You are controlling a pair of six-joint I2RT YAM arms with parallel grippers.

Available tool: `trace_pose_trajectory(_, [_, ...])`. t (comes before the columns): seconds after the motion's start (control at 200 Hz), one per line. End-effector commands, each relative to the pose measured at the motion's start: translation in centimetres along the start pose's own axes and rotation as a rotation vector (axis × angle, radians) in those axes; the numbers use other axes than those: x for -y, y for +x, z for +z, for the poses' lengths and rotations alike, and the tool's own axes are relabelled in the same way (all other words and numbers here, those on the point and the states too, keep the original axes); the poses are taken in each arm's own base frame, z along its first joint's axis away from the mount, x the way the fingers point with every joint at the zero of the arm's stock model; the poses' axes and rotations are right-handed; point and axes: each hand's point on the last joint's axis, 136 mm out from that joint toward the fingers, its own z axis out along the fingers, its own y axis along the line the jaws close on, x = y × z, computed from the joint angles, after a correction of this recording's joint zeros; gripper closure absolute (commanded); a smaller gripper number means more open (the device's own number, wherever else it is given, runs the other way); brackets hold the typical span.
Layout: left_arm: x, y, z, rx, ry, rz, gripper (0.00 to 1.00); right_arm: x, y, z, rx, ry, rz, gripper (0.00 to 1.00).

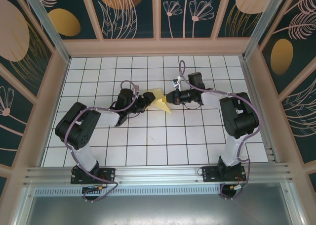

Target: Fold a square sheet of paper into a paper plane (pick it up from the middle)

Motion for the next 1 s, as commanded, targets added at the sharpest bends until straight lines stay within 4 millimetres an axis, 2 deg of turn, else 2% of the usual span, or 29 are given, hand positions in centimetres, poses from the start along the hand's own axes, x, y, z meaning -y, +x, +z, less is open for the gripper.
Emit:
trace_pose_trajectory(0.0, [0.9, 0.2, 0.1, -0.006, 0.055, 0.005, 0.4, -0.9, 0.3, -0.3, -0.006, -0.043, -0.026, 0.99])
trace_pose_trajectory(0.205, [0.1, 0.1, 0.1, 0.007, 0.02, 0.002, 0.59, 0.2, 0.4, -0.3, -0.001, 0.006, -0.012, 0.97])
trace_pose_trajectory(0.31, [-0.5, -0.1, 0.1, 0.018, -0.013, 0.005, 0.71, 1.1, 0.3, -0.4, 0.009, 0.053, -0.004, 0.94])
trace_pose_trajectory(0.42, [-0.7, -0.1, 0.1, 0.019, -0.027, 0.009, 0.79, 1.9, 0.2, -0.5, 0.018, 0.102, -0.003, 0.89])
trace_pose_trajectory(0.741, [-0.3, -0.2, 0.0, 0.022, -0.018, 0.019, 0.76, 4.3, -0.2, -1.0, 0.048, 0.25, 0.011, 0.83])
trace_pose_trajectory(0.851, [-0.6, -0.3, 0.0, 0.026, -0.03, 0.021, 0.8, 4.7, -0.7, -1.4, 0.072, 0.303, 0.005, 0.78])
trace_pose_trajectory(0.991, [-0.7, -0.4, 0.1, 0.029, -0.039, 0.024, 0.85, 4.2, -1.5, -2.0, 0.121, 0.38, -0.054, 0.71])
